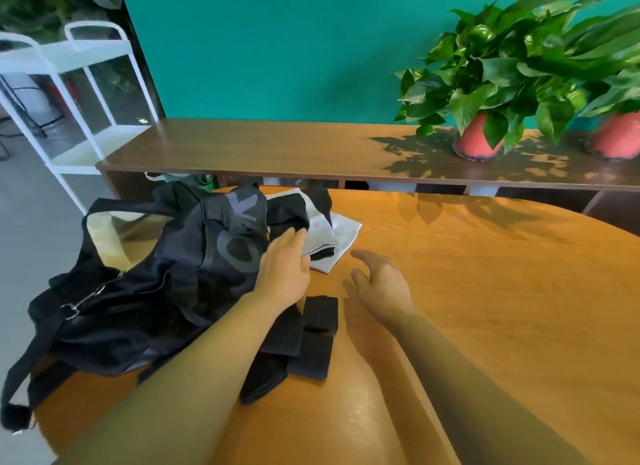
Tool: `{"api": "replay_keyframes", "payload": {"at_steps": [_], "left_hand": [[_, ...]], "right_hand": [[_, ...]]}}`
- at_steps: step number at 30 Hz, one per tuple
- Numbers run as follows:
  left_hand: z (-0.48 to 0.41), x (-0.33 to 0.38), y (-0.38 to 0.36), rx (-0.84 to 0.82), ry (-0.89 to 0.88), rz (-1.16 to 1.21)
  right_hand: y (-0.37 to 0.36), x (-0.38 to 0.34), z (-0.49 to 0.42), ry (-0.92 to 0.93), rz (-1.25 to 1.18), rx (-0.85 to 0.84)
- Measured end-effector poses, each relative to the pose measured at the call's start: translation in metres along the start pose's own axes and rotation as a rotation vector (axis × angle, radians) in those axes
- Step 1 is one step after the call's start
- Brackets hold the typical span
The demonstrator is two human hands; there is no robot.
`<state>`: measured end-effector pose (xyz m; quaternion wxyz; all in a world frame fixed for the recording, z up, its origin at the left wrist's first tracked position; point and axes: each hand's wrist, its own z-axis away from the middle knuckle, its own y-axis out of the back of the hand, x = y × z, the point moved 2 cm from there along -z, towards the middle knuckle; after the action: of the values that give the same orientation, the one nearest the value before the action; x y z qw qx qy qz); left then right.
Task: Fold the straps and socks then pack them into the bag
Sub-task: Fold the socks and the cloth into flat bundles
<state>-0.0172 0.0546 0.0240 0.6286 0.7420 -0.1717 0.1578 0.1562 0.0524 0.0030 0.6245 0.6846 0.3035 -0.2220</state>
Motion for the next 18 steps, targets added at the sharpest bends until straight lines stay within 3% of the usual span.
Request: {"api": "replay_keyframes", "payload": {"at_steps": [3, 9, 13, 18], "left_hand": [[-0.033, -0.007, -0.013, -0.081, 0.091, 0.054], [-0.075, -0.024, -0.038, -0.133, 0.185, -0.072], [-0.087, -0.034, -0.052, -0.253, 0.140, -0.198], [-0.088, -0.020, -0.056, -0.319, 0.047, -0.164]], "right_hand": [[-0.010, -0.006, -0.033, 0.110, 0.078, -0.062], [-0.041, -0.007, -0.077, 0.205, 0.291, -0.231], [-0.051, -0.002, -0.084, 0.205, 0.315, -0.312], [-0.034, 0.008, -0.080, 0.167, 0.331, -0.328]]}}
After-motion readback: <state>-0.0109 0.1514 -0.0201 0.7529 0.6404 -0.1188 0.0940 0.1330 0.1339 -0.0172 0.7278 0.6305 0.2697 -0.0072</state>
